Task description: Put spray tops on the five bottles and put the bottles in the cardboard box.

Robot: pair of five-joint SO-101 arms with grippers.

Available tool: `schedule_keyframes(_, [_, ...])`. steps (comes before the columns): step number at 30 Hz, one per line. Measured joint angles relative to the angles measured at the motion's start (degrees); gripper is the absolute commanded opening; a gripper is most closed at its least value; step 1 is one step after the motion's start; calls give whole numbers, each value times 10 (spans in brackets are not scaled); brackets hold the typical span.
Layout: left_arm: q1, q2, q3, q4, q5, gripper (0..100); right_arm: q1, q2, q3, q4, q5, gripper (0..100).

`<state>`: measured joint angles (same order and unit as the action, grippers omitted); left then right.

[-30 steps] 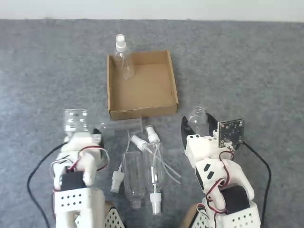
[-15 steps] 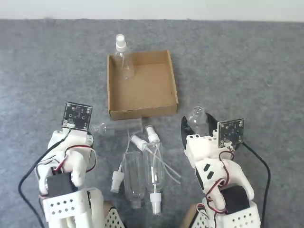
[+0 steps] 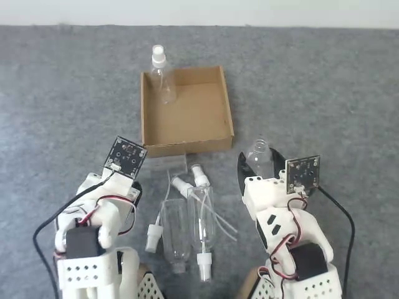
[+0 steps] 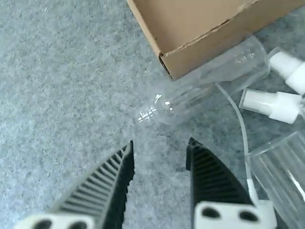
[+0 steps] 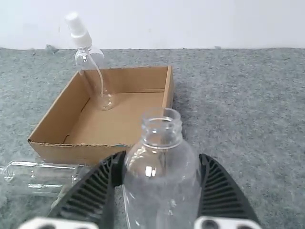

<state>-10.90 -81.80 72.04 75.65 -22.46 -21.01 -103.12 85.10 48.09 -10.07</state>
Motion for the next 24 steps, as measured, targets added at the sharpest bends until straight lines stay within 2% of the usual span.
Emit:
schedule_keyframes(4, [23,25,-1,0,0,170,0,0,0,0,0,114])
schedule_keyframes(9, [71,141,-3,-11,0,176,0,0,0,0,0,114])
schedule_keyframes(14, [98,240,-29,-13,0,223,0,0,0,0,0,114])
schedule_keyframes(24, [127,346,-33,-79,22,224,0,0,0,0,0,114])
